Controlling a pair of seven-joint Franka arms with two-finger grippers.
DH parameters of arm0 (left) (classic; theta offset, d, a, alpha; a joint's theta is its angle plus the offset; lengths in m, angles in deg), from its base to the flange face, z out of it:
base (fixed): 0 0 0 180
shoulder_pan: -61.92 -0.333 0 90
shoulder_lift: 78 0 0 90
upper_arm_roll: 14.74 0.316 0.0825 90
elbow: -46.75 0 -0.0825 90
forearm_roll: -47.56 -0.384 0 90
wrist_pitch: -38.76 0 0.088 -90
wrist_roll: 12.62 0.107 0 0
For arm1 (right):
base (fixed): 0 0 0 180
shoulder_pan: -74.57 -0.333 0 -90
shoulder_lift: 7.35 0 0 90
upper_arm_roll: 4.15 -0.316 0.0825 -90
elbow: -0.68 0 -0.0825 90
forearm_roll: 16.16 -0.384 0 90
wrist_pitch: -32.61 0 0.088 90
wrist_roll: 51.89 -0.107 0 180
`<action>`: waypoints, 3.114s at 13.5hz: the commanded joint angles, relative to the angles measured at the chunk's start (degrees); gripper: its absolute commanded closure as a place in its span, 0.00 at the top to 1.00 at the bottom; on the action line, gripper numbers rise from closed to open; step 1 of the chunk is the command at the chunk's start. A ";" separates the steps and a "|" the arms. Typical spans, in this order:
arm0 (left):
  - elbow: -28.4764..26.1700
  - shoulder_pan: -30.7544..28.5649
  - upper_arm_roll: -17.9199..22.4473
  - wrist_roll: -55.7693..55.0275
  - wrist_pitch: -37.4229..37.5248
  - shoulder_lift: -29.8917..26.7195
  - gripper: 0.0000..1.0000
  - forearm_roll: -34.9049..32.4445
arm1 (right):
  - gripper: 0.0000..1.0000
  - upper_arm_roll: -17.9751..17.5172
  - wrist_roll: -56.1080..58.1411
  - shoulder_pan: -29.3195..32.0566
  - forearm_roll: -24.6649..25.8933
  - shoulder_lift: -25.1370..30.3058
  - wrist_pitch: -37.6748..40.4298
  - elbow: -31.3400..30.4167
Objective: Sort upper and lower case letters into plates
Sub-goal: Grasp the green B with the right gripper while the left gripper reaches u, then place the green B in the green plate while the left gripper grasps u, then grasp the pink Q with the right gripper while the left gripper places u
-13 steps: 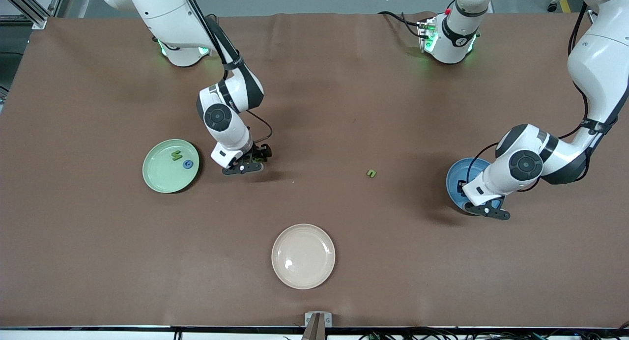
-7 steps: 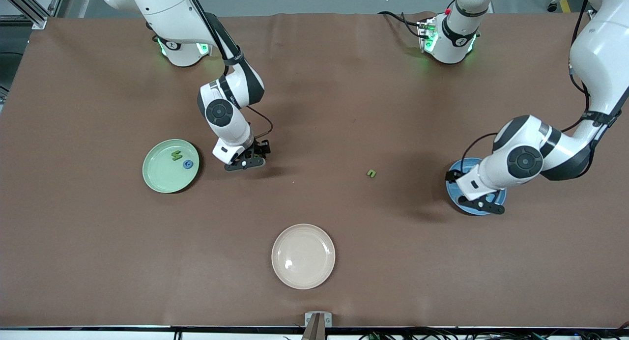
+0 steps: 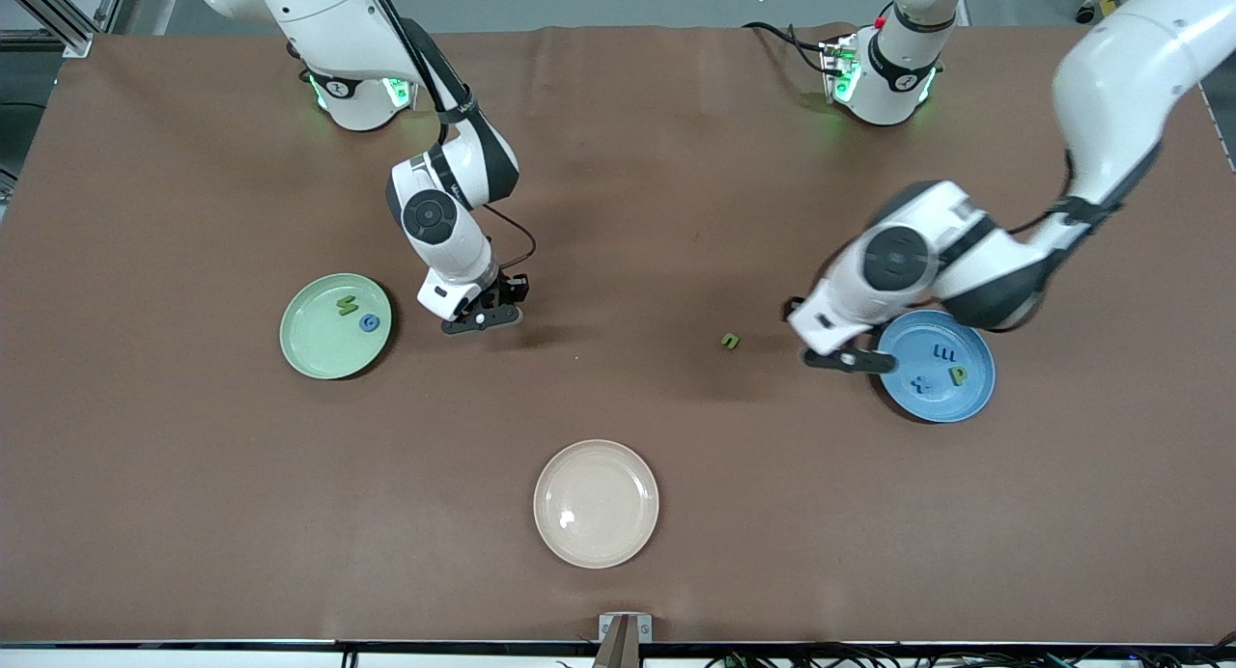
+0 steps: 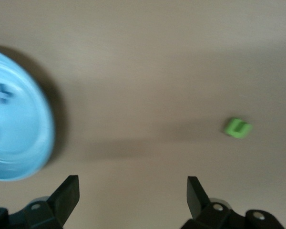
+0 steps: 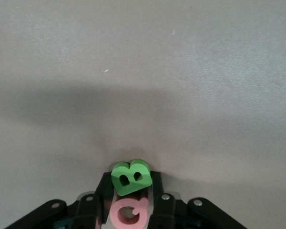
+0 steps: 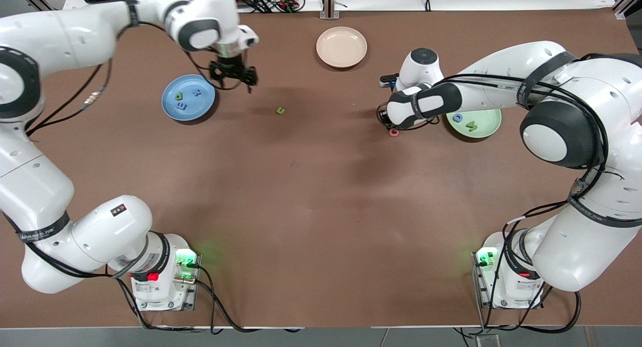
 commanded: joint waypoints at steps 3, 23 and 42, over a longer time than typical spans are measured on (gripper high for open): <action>1.61 13.24 9.97 -6.97 -11.19 -0.52 0.99 0.51 | 0.00 0.45 3.58 3.71 0.43 2.33 1.75 -0.60; 1.08 22.94 22.47 -16.33 -25.28 0.54 0.56 -0.20 | 0.07 0.80 44.38 34.92 2.19 6.03 15.83 -2.79; 1.17 13.04 13.28 -12.48 -14.77 -2.45 0.19 0.42 | 1.00 0.36 -12.90 7.79 1.49 10.78 16.99 -0.51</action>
